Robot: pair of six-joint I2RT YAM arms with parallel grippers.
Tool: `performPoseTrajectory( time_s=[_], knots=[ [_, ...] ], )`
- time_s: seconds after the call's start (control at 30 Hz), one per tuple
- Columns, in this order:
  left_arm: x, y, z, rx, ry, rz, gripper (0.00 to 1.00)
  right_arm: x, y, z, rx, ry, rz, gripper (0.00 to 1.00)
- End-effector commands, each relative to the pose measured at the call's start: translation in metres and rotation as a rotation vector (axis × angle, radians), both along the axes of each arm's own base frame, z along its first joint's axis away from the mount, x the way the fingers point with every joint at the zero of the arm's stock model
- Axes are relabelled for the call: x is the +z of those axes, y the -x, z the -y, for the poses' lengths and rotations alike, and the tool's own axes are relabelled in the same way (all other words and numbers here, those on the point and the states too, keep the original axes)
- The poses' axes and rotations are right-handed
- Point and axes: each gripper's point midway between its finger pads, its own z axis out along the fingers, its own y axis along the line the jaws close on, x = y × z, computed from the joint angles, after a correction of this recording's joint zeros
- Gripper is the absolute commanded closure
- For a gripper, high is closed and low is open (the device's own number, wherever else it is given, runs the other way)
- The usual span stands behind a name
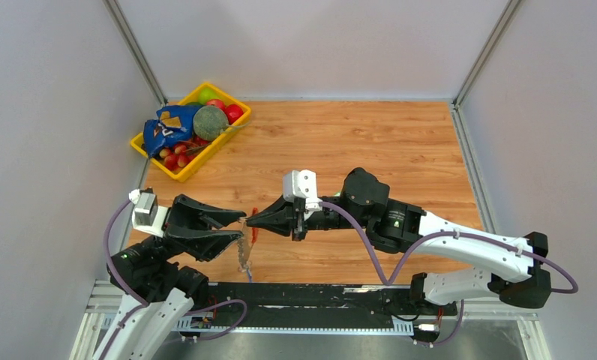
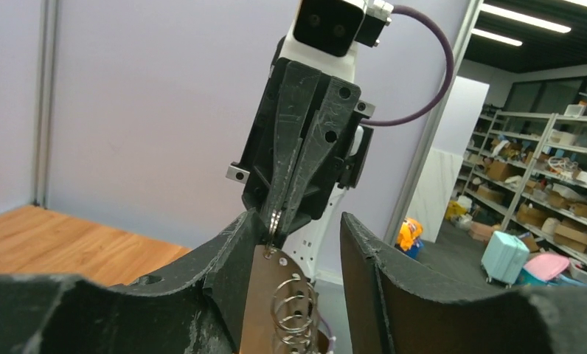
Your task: Put the keys on the keyring
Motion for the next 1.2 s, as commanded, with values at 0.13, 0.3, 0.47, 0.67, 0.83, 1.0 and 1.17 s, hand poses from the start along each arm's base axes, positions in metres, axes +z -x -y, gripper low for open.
performPoseTrajectory(
  time_s=[0.13,0.3,0.47,0.67,0.83,1.0,1.17],
  knots=[
    [-0.016,0.004,0.005,0.025,-0.176,-0.034,0.42,0.025,-0.002,0.038,-0.080,0.032,-0.042,1.00],
    [-0.018,-0.001,0.004,0.071,-0.211,-0.014,0.41,0.018,0.002,0.049,-0.077,0.125,-0.059,1.00],
    [-0.018,-0.004,0.005,0.073,-0.213,-0.002,0.41,0.007,0.009,0.056,-0.053,0.215,-0.096,1.00],
    [-0.016,0.001,0.011,0.021,-0.259,0.010,0.41,-0.014,0.014,0.062,-0.036,0.346,-0.187,1.00],
    [-0.032,-0.002,0.024,-0.097,-0.386,-0.086,0.43,-0.035,0.023,0.062,0.013,0.434,-0.271,1.00],
    [-0.043,0.003,0.025,-0.139,-0.423,-0.098,0.43,-0.051,0.025,0.061,0.040,0.489,-0.326,1.00],
    [-0.052,0.011,0.026,-0.193,-0.474,-0.093,0.43,-0.057,0.021,0.057,0.069,0.514,-0.382,1.00]
  ],
)
